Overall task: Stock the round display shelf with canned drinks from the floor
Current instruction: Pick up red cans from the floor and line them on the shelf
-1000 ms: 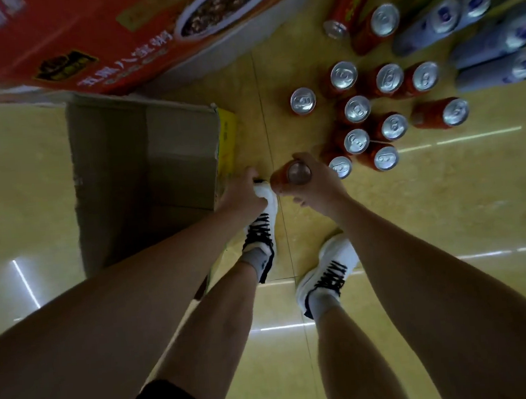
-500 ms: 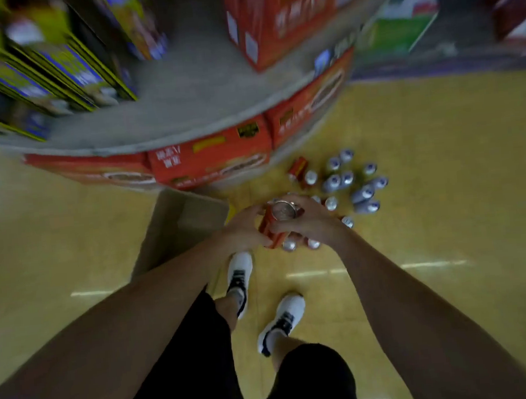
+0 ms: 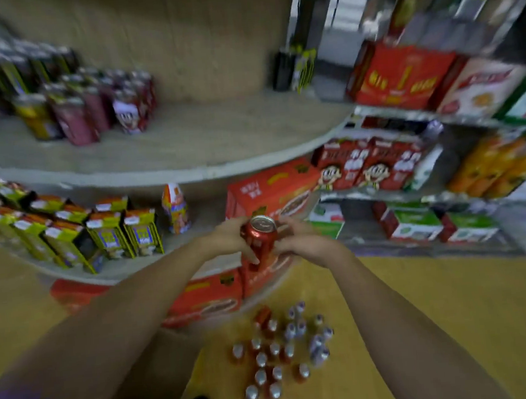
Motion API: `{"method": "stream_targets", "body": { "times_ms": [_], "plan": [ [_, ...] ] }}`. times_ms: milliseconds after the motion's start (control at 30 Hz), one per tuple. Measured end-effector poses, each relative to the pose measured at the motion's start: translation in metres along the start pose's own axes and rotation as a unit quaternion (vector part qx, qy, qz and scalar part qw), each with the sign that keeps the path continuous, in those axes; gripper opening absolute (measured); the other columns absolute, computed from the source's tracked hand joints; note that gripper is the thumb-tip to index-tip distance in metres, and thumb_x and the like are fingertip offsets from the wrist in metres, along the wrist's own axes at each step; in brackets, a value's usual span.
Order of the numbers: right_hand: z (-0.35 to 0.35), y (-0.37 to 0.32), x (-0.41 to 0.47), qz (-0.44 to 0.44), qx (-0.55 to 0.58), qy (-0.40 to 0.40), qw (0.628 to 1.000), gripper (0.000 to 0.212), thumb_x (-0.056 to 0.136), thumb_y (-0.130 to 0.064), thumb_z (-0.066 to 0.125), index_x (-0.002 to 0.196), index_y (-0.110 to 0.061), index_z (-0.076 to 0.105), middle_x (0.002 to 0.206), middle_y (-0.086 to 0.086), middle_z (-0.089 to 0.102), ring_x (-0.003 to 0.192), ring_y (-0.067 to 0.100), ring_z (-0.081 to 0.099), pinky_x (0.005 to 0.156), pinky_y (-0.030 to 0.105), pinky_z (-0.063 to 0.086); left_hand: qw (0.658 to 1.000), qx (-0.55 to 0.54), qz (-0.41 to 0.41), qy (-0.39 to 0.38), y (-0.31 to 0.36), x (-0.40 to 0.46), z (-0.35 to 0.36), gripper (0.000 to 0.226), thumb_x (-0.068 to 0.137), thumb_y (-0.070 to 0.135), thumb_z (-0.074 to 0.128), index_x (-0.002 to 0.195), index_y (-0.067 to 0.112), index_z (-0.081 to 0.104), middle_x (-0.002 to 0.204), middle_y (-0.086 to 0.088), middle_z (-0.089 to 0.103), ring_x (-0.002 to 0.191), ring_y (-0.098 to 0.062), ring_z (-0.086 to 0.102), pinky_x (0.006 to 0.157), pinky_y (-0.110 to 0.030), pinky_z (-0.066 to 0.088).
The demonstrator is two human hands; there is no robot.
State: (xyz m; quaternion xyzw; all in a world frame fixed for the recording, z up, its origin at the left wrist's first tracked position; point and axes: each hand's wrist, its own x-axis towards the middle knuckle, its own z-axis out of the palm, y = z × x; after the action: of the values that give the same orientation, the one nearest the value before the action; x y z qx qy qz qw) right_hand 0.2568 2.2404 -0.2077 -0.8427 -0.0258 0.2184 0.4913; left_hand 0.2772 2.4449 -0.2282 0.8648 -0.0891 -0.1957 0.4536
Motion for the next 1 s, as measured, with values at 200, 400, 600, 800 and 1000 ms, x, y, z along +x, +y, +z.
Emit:
{"method": "stream_targets", "body": {
  "times_ms": [200,400,600,800,1000],
  "plan": [
    [-0.022,-0.064,-0.020,-0.057,-0.056,0.052,0.995,0.070,0.069,0.001,0.074,0.131,-0.018,0.050,0.099,0.004,0.069,0.076,0.016,0.067,0.061,0.025,0.056,0.992,-0.108,0.051,0.042,0.066,-0.024,-0.060,0.081,0.045,0.000,0.094,0.118,0.020,0.063,0.108,0.004,0.074,0.102,-0.014,0.068,0.089,-0.034,0.057],
    [-0.009,-0.123,-0.013,-0.117,-0.038,0.073,0.990,0.059,0.068,-0.018,0.088,0.117,-0.015,0.055,0.102,-0.004,0.066,0.090,0.008,0.063,0.073,0.026,0.054,0.979,-0.135,0.083,0.126,0.103,-0.042,-0.109,0.076,0.051,-0.003,0.091,0.113,0.026,0.058,0.102,0.005,0.071,0.098,-0.013,0.066,0.077,-0.025,0.055],
    [0.008,-0.165,0.018,-0.161,-0.055,0.095,0.981,0.075,0.060,-0.045,0.089,0.121,-0.025,0.050,0.113,-0.007,0.061,0.101,0.010,0.060,0.084,0.032,0.051,0.969,-0.209,0.076,0.112,0.094,-0.037,-0.154,0.079,0.055,0.007,0.091,0.126,0.015,0.058,0.110,-0.005,0.073,0.105,-0.022,0.068,0.092,-0.045,0.056],
    [0.016,-0.189,0.069,-0.168,-0.071,0.081,0.980,0.071,0.068,-0.043,0.085,0.128,-0.025,0.052,0.116,-0.010,0.062,0.106,0.012,0.060,0.092,0.033,0.050,0.958,-0.250,0.083,0.114,0.078,-0.013,-0.203,0.077,0.061,-0.009,0.082,0.128,0.017,0.056,0.115,-0.006,0.071,0.110,-0.023,0.066,0.095,-0.043,0.054],
    [0.034,-0.214,0.132,-0.134,-0.157,0.184,0.961,0.066,0.060,-0.047,0.086,0.106,-0.025,0.046,0.103,-0.002,0.065,0.092,0.018,0.064,0.081,0.041,0.054,0.987,-0.126,0.072,0.074,0.074,0.034,-0.249,0.047,0.074,0.023,0.080,0.115,0.032,0.058,0.118,0.002,0.067,0.113,-0.015,0.061,0.101,-0.038,0.049]
  ]
}}
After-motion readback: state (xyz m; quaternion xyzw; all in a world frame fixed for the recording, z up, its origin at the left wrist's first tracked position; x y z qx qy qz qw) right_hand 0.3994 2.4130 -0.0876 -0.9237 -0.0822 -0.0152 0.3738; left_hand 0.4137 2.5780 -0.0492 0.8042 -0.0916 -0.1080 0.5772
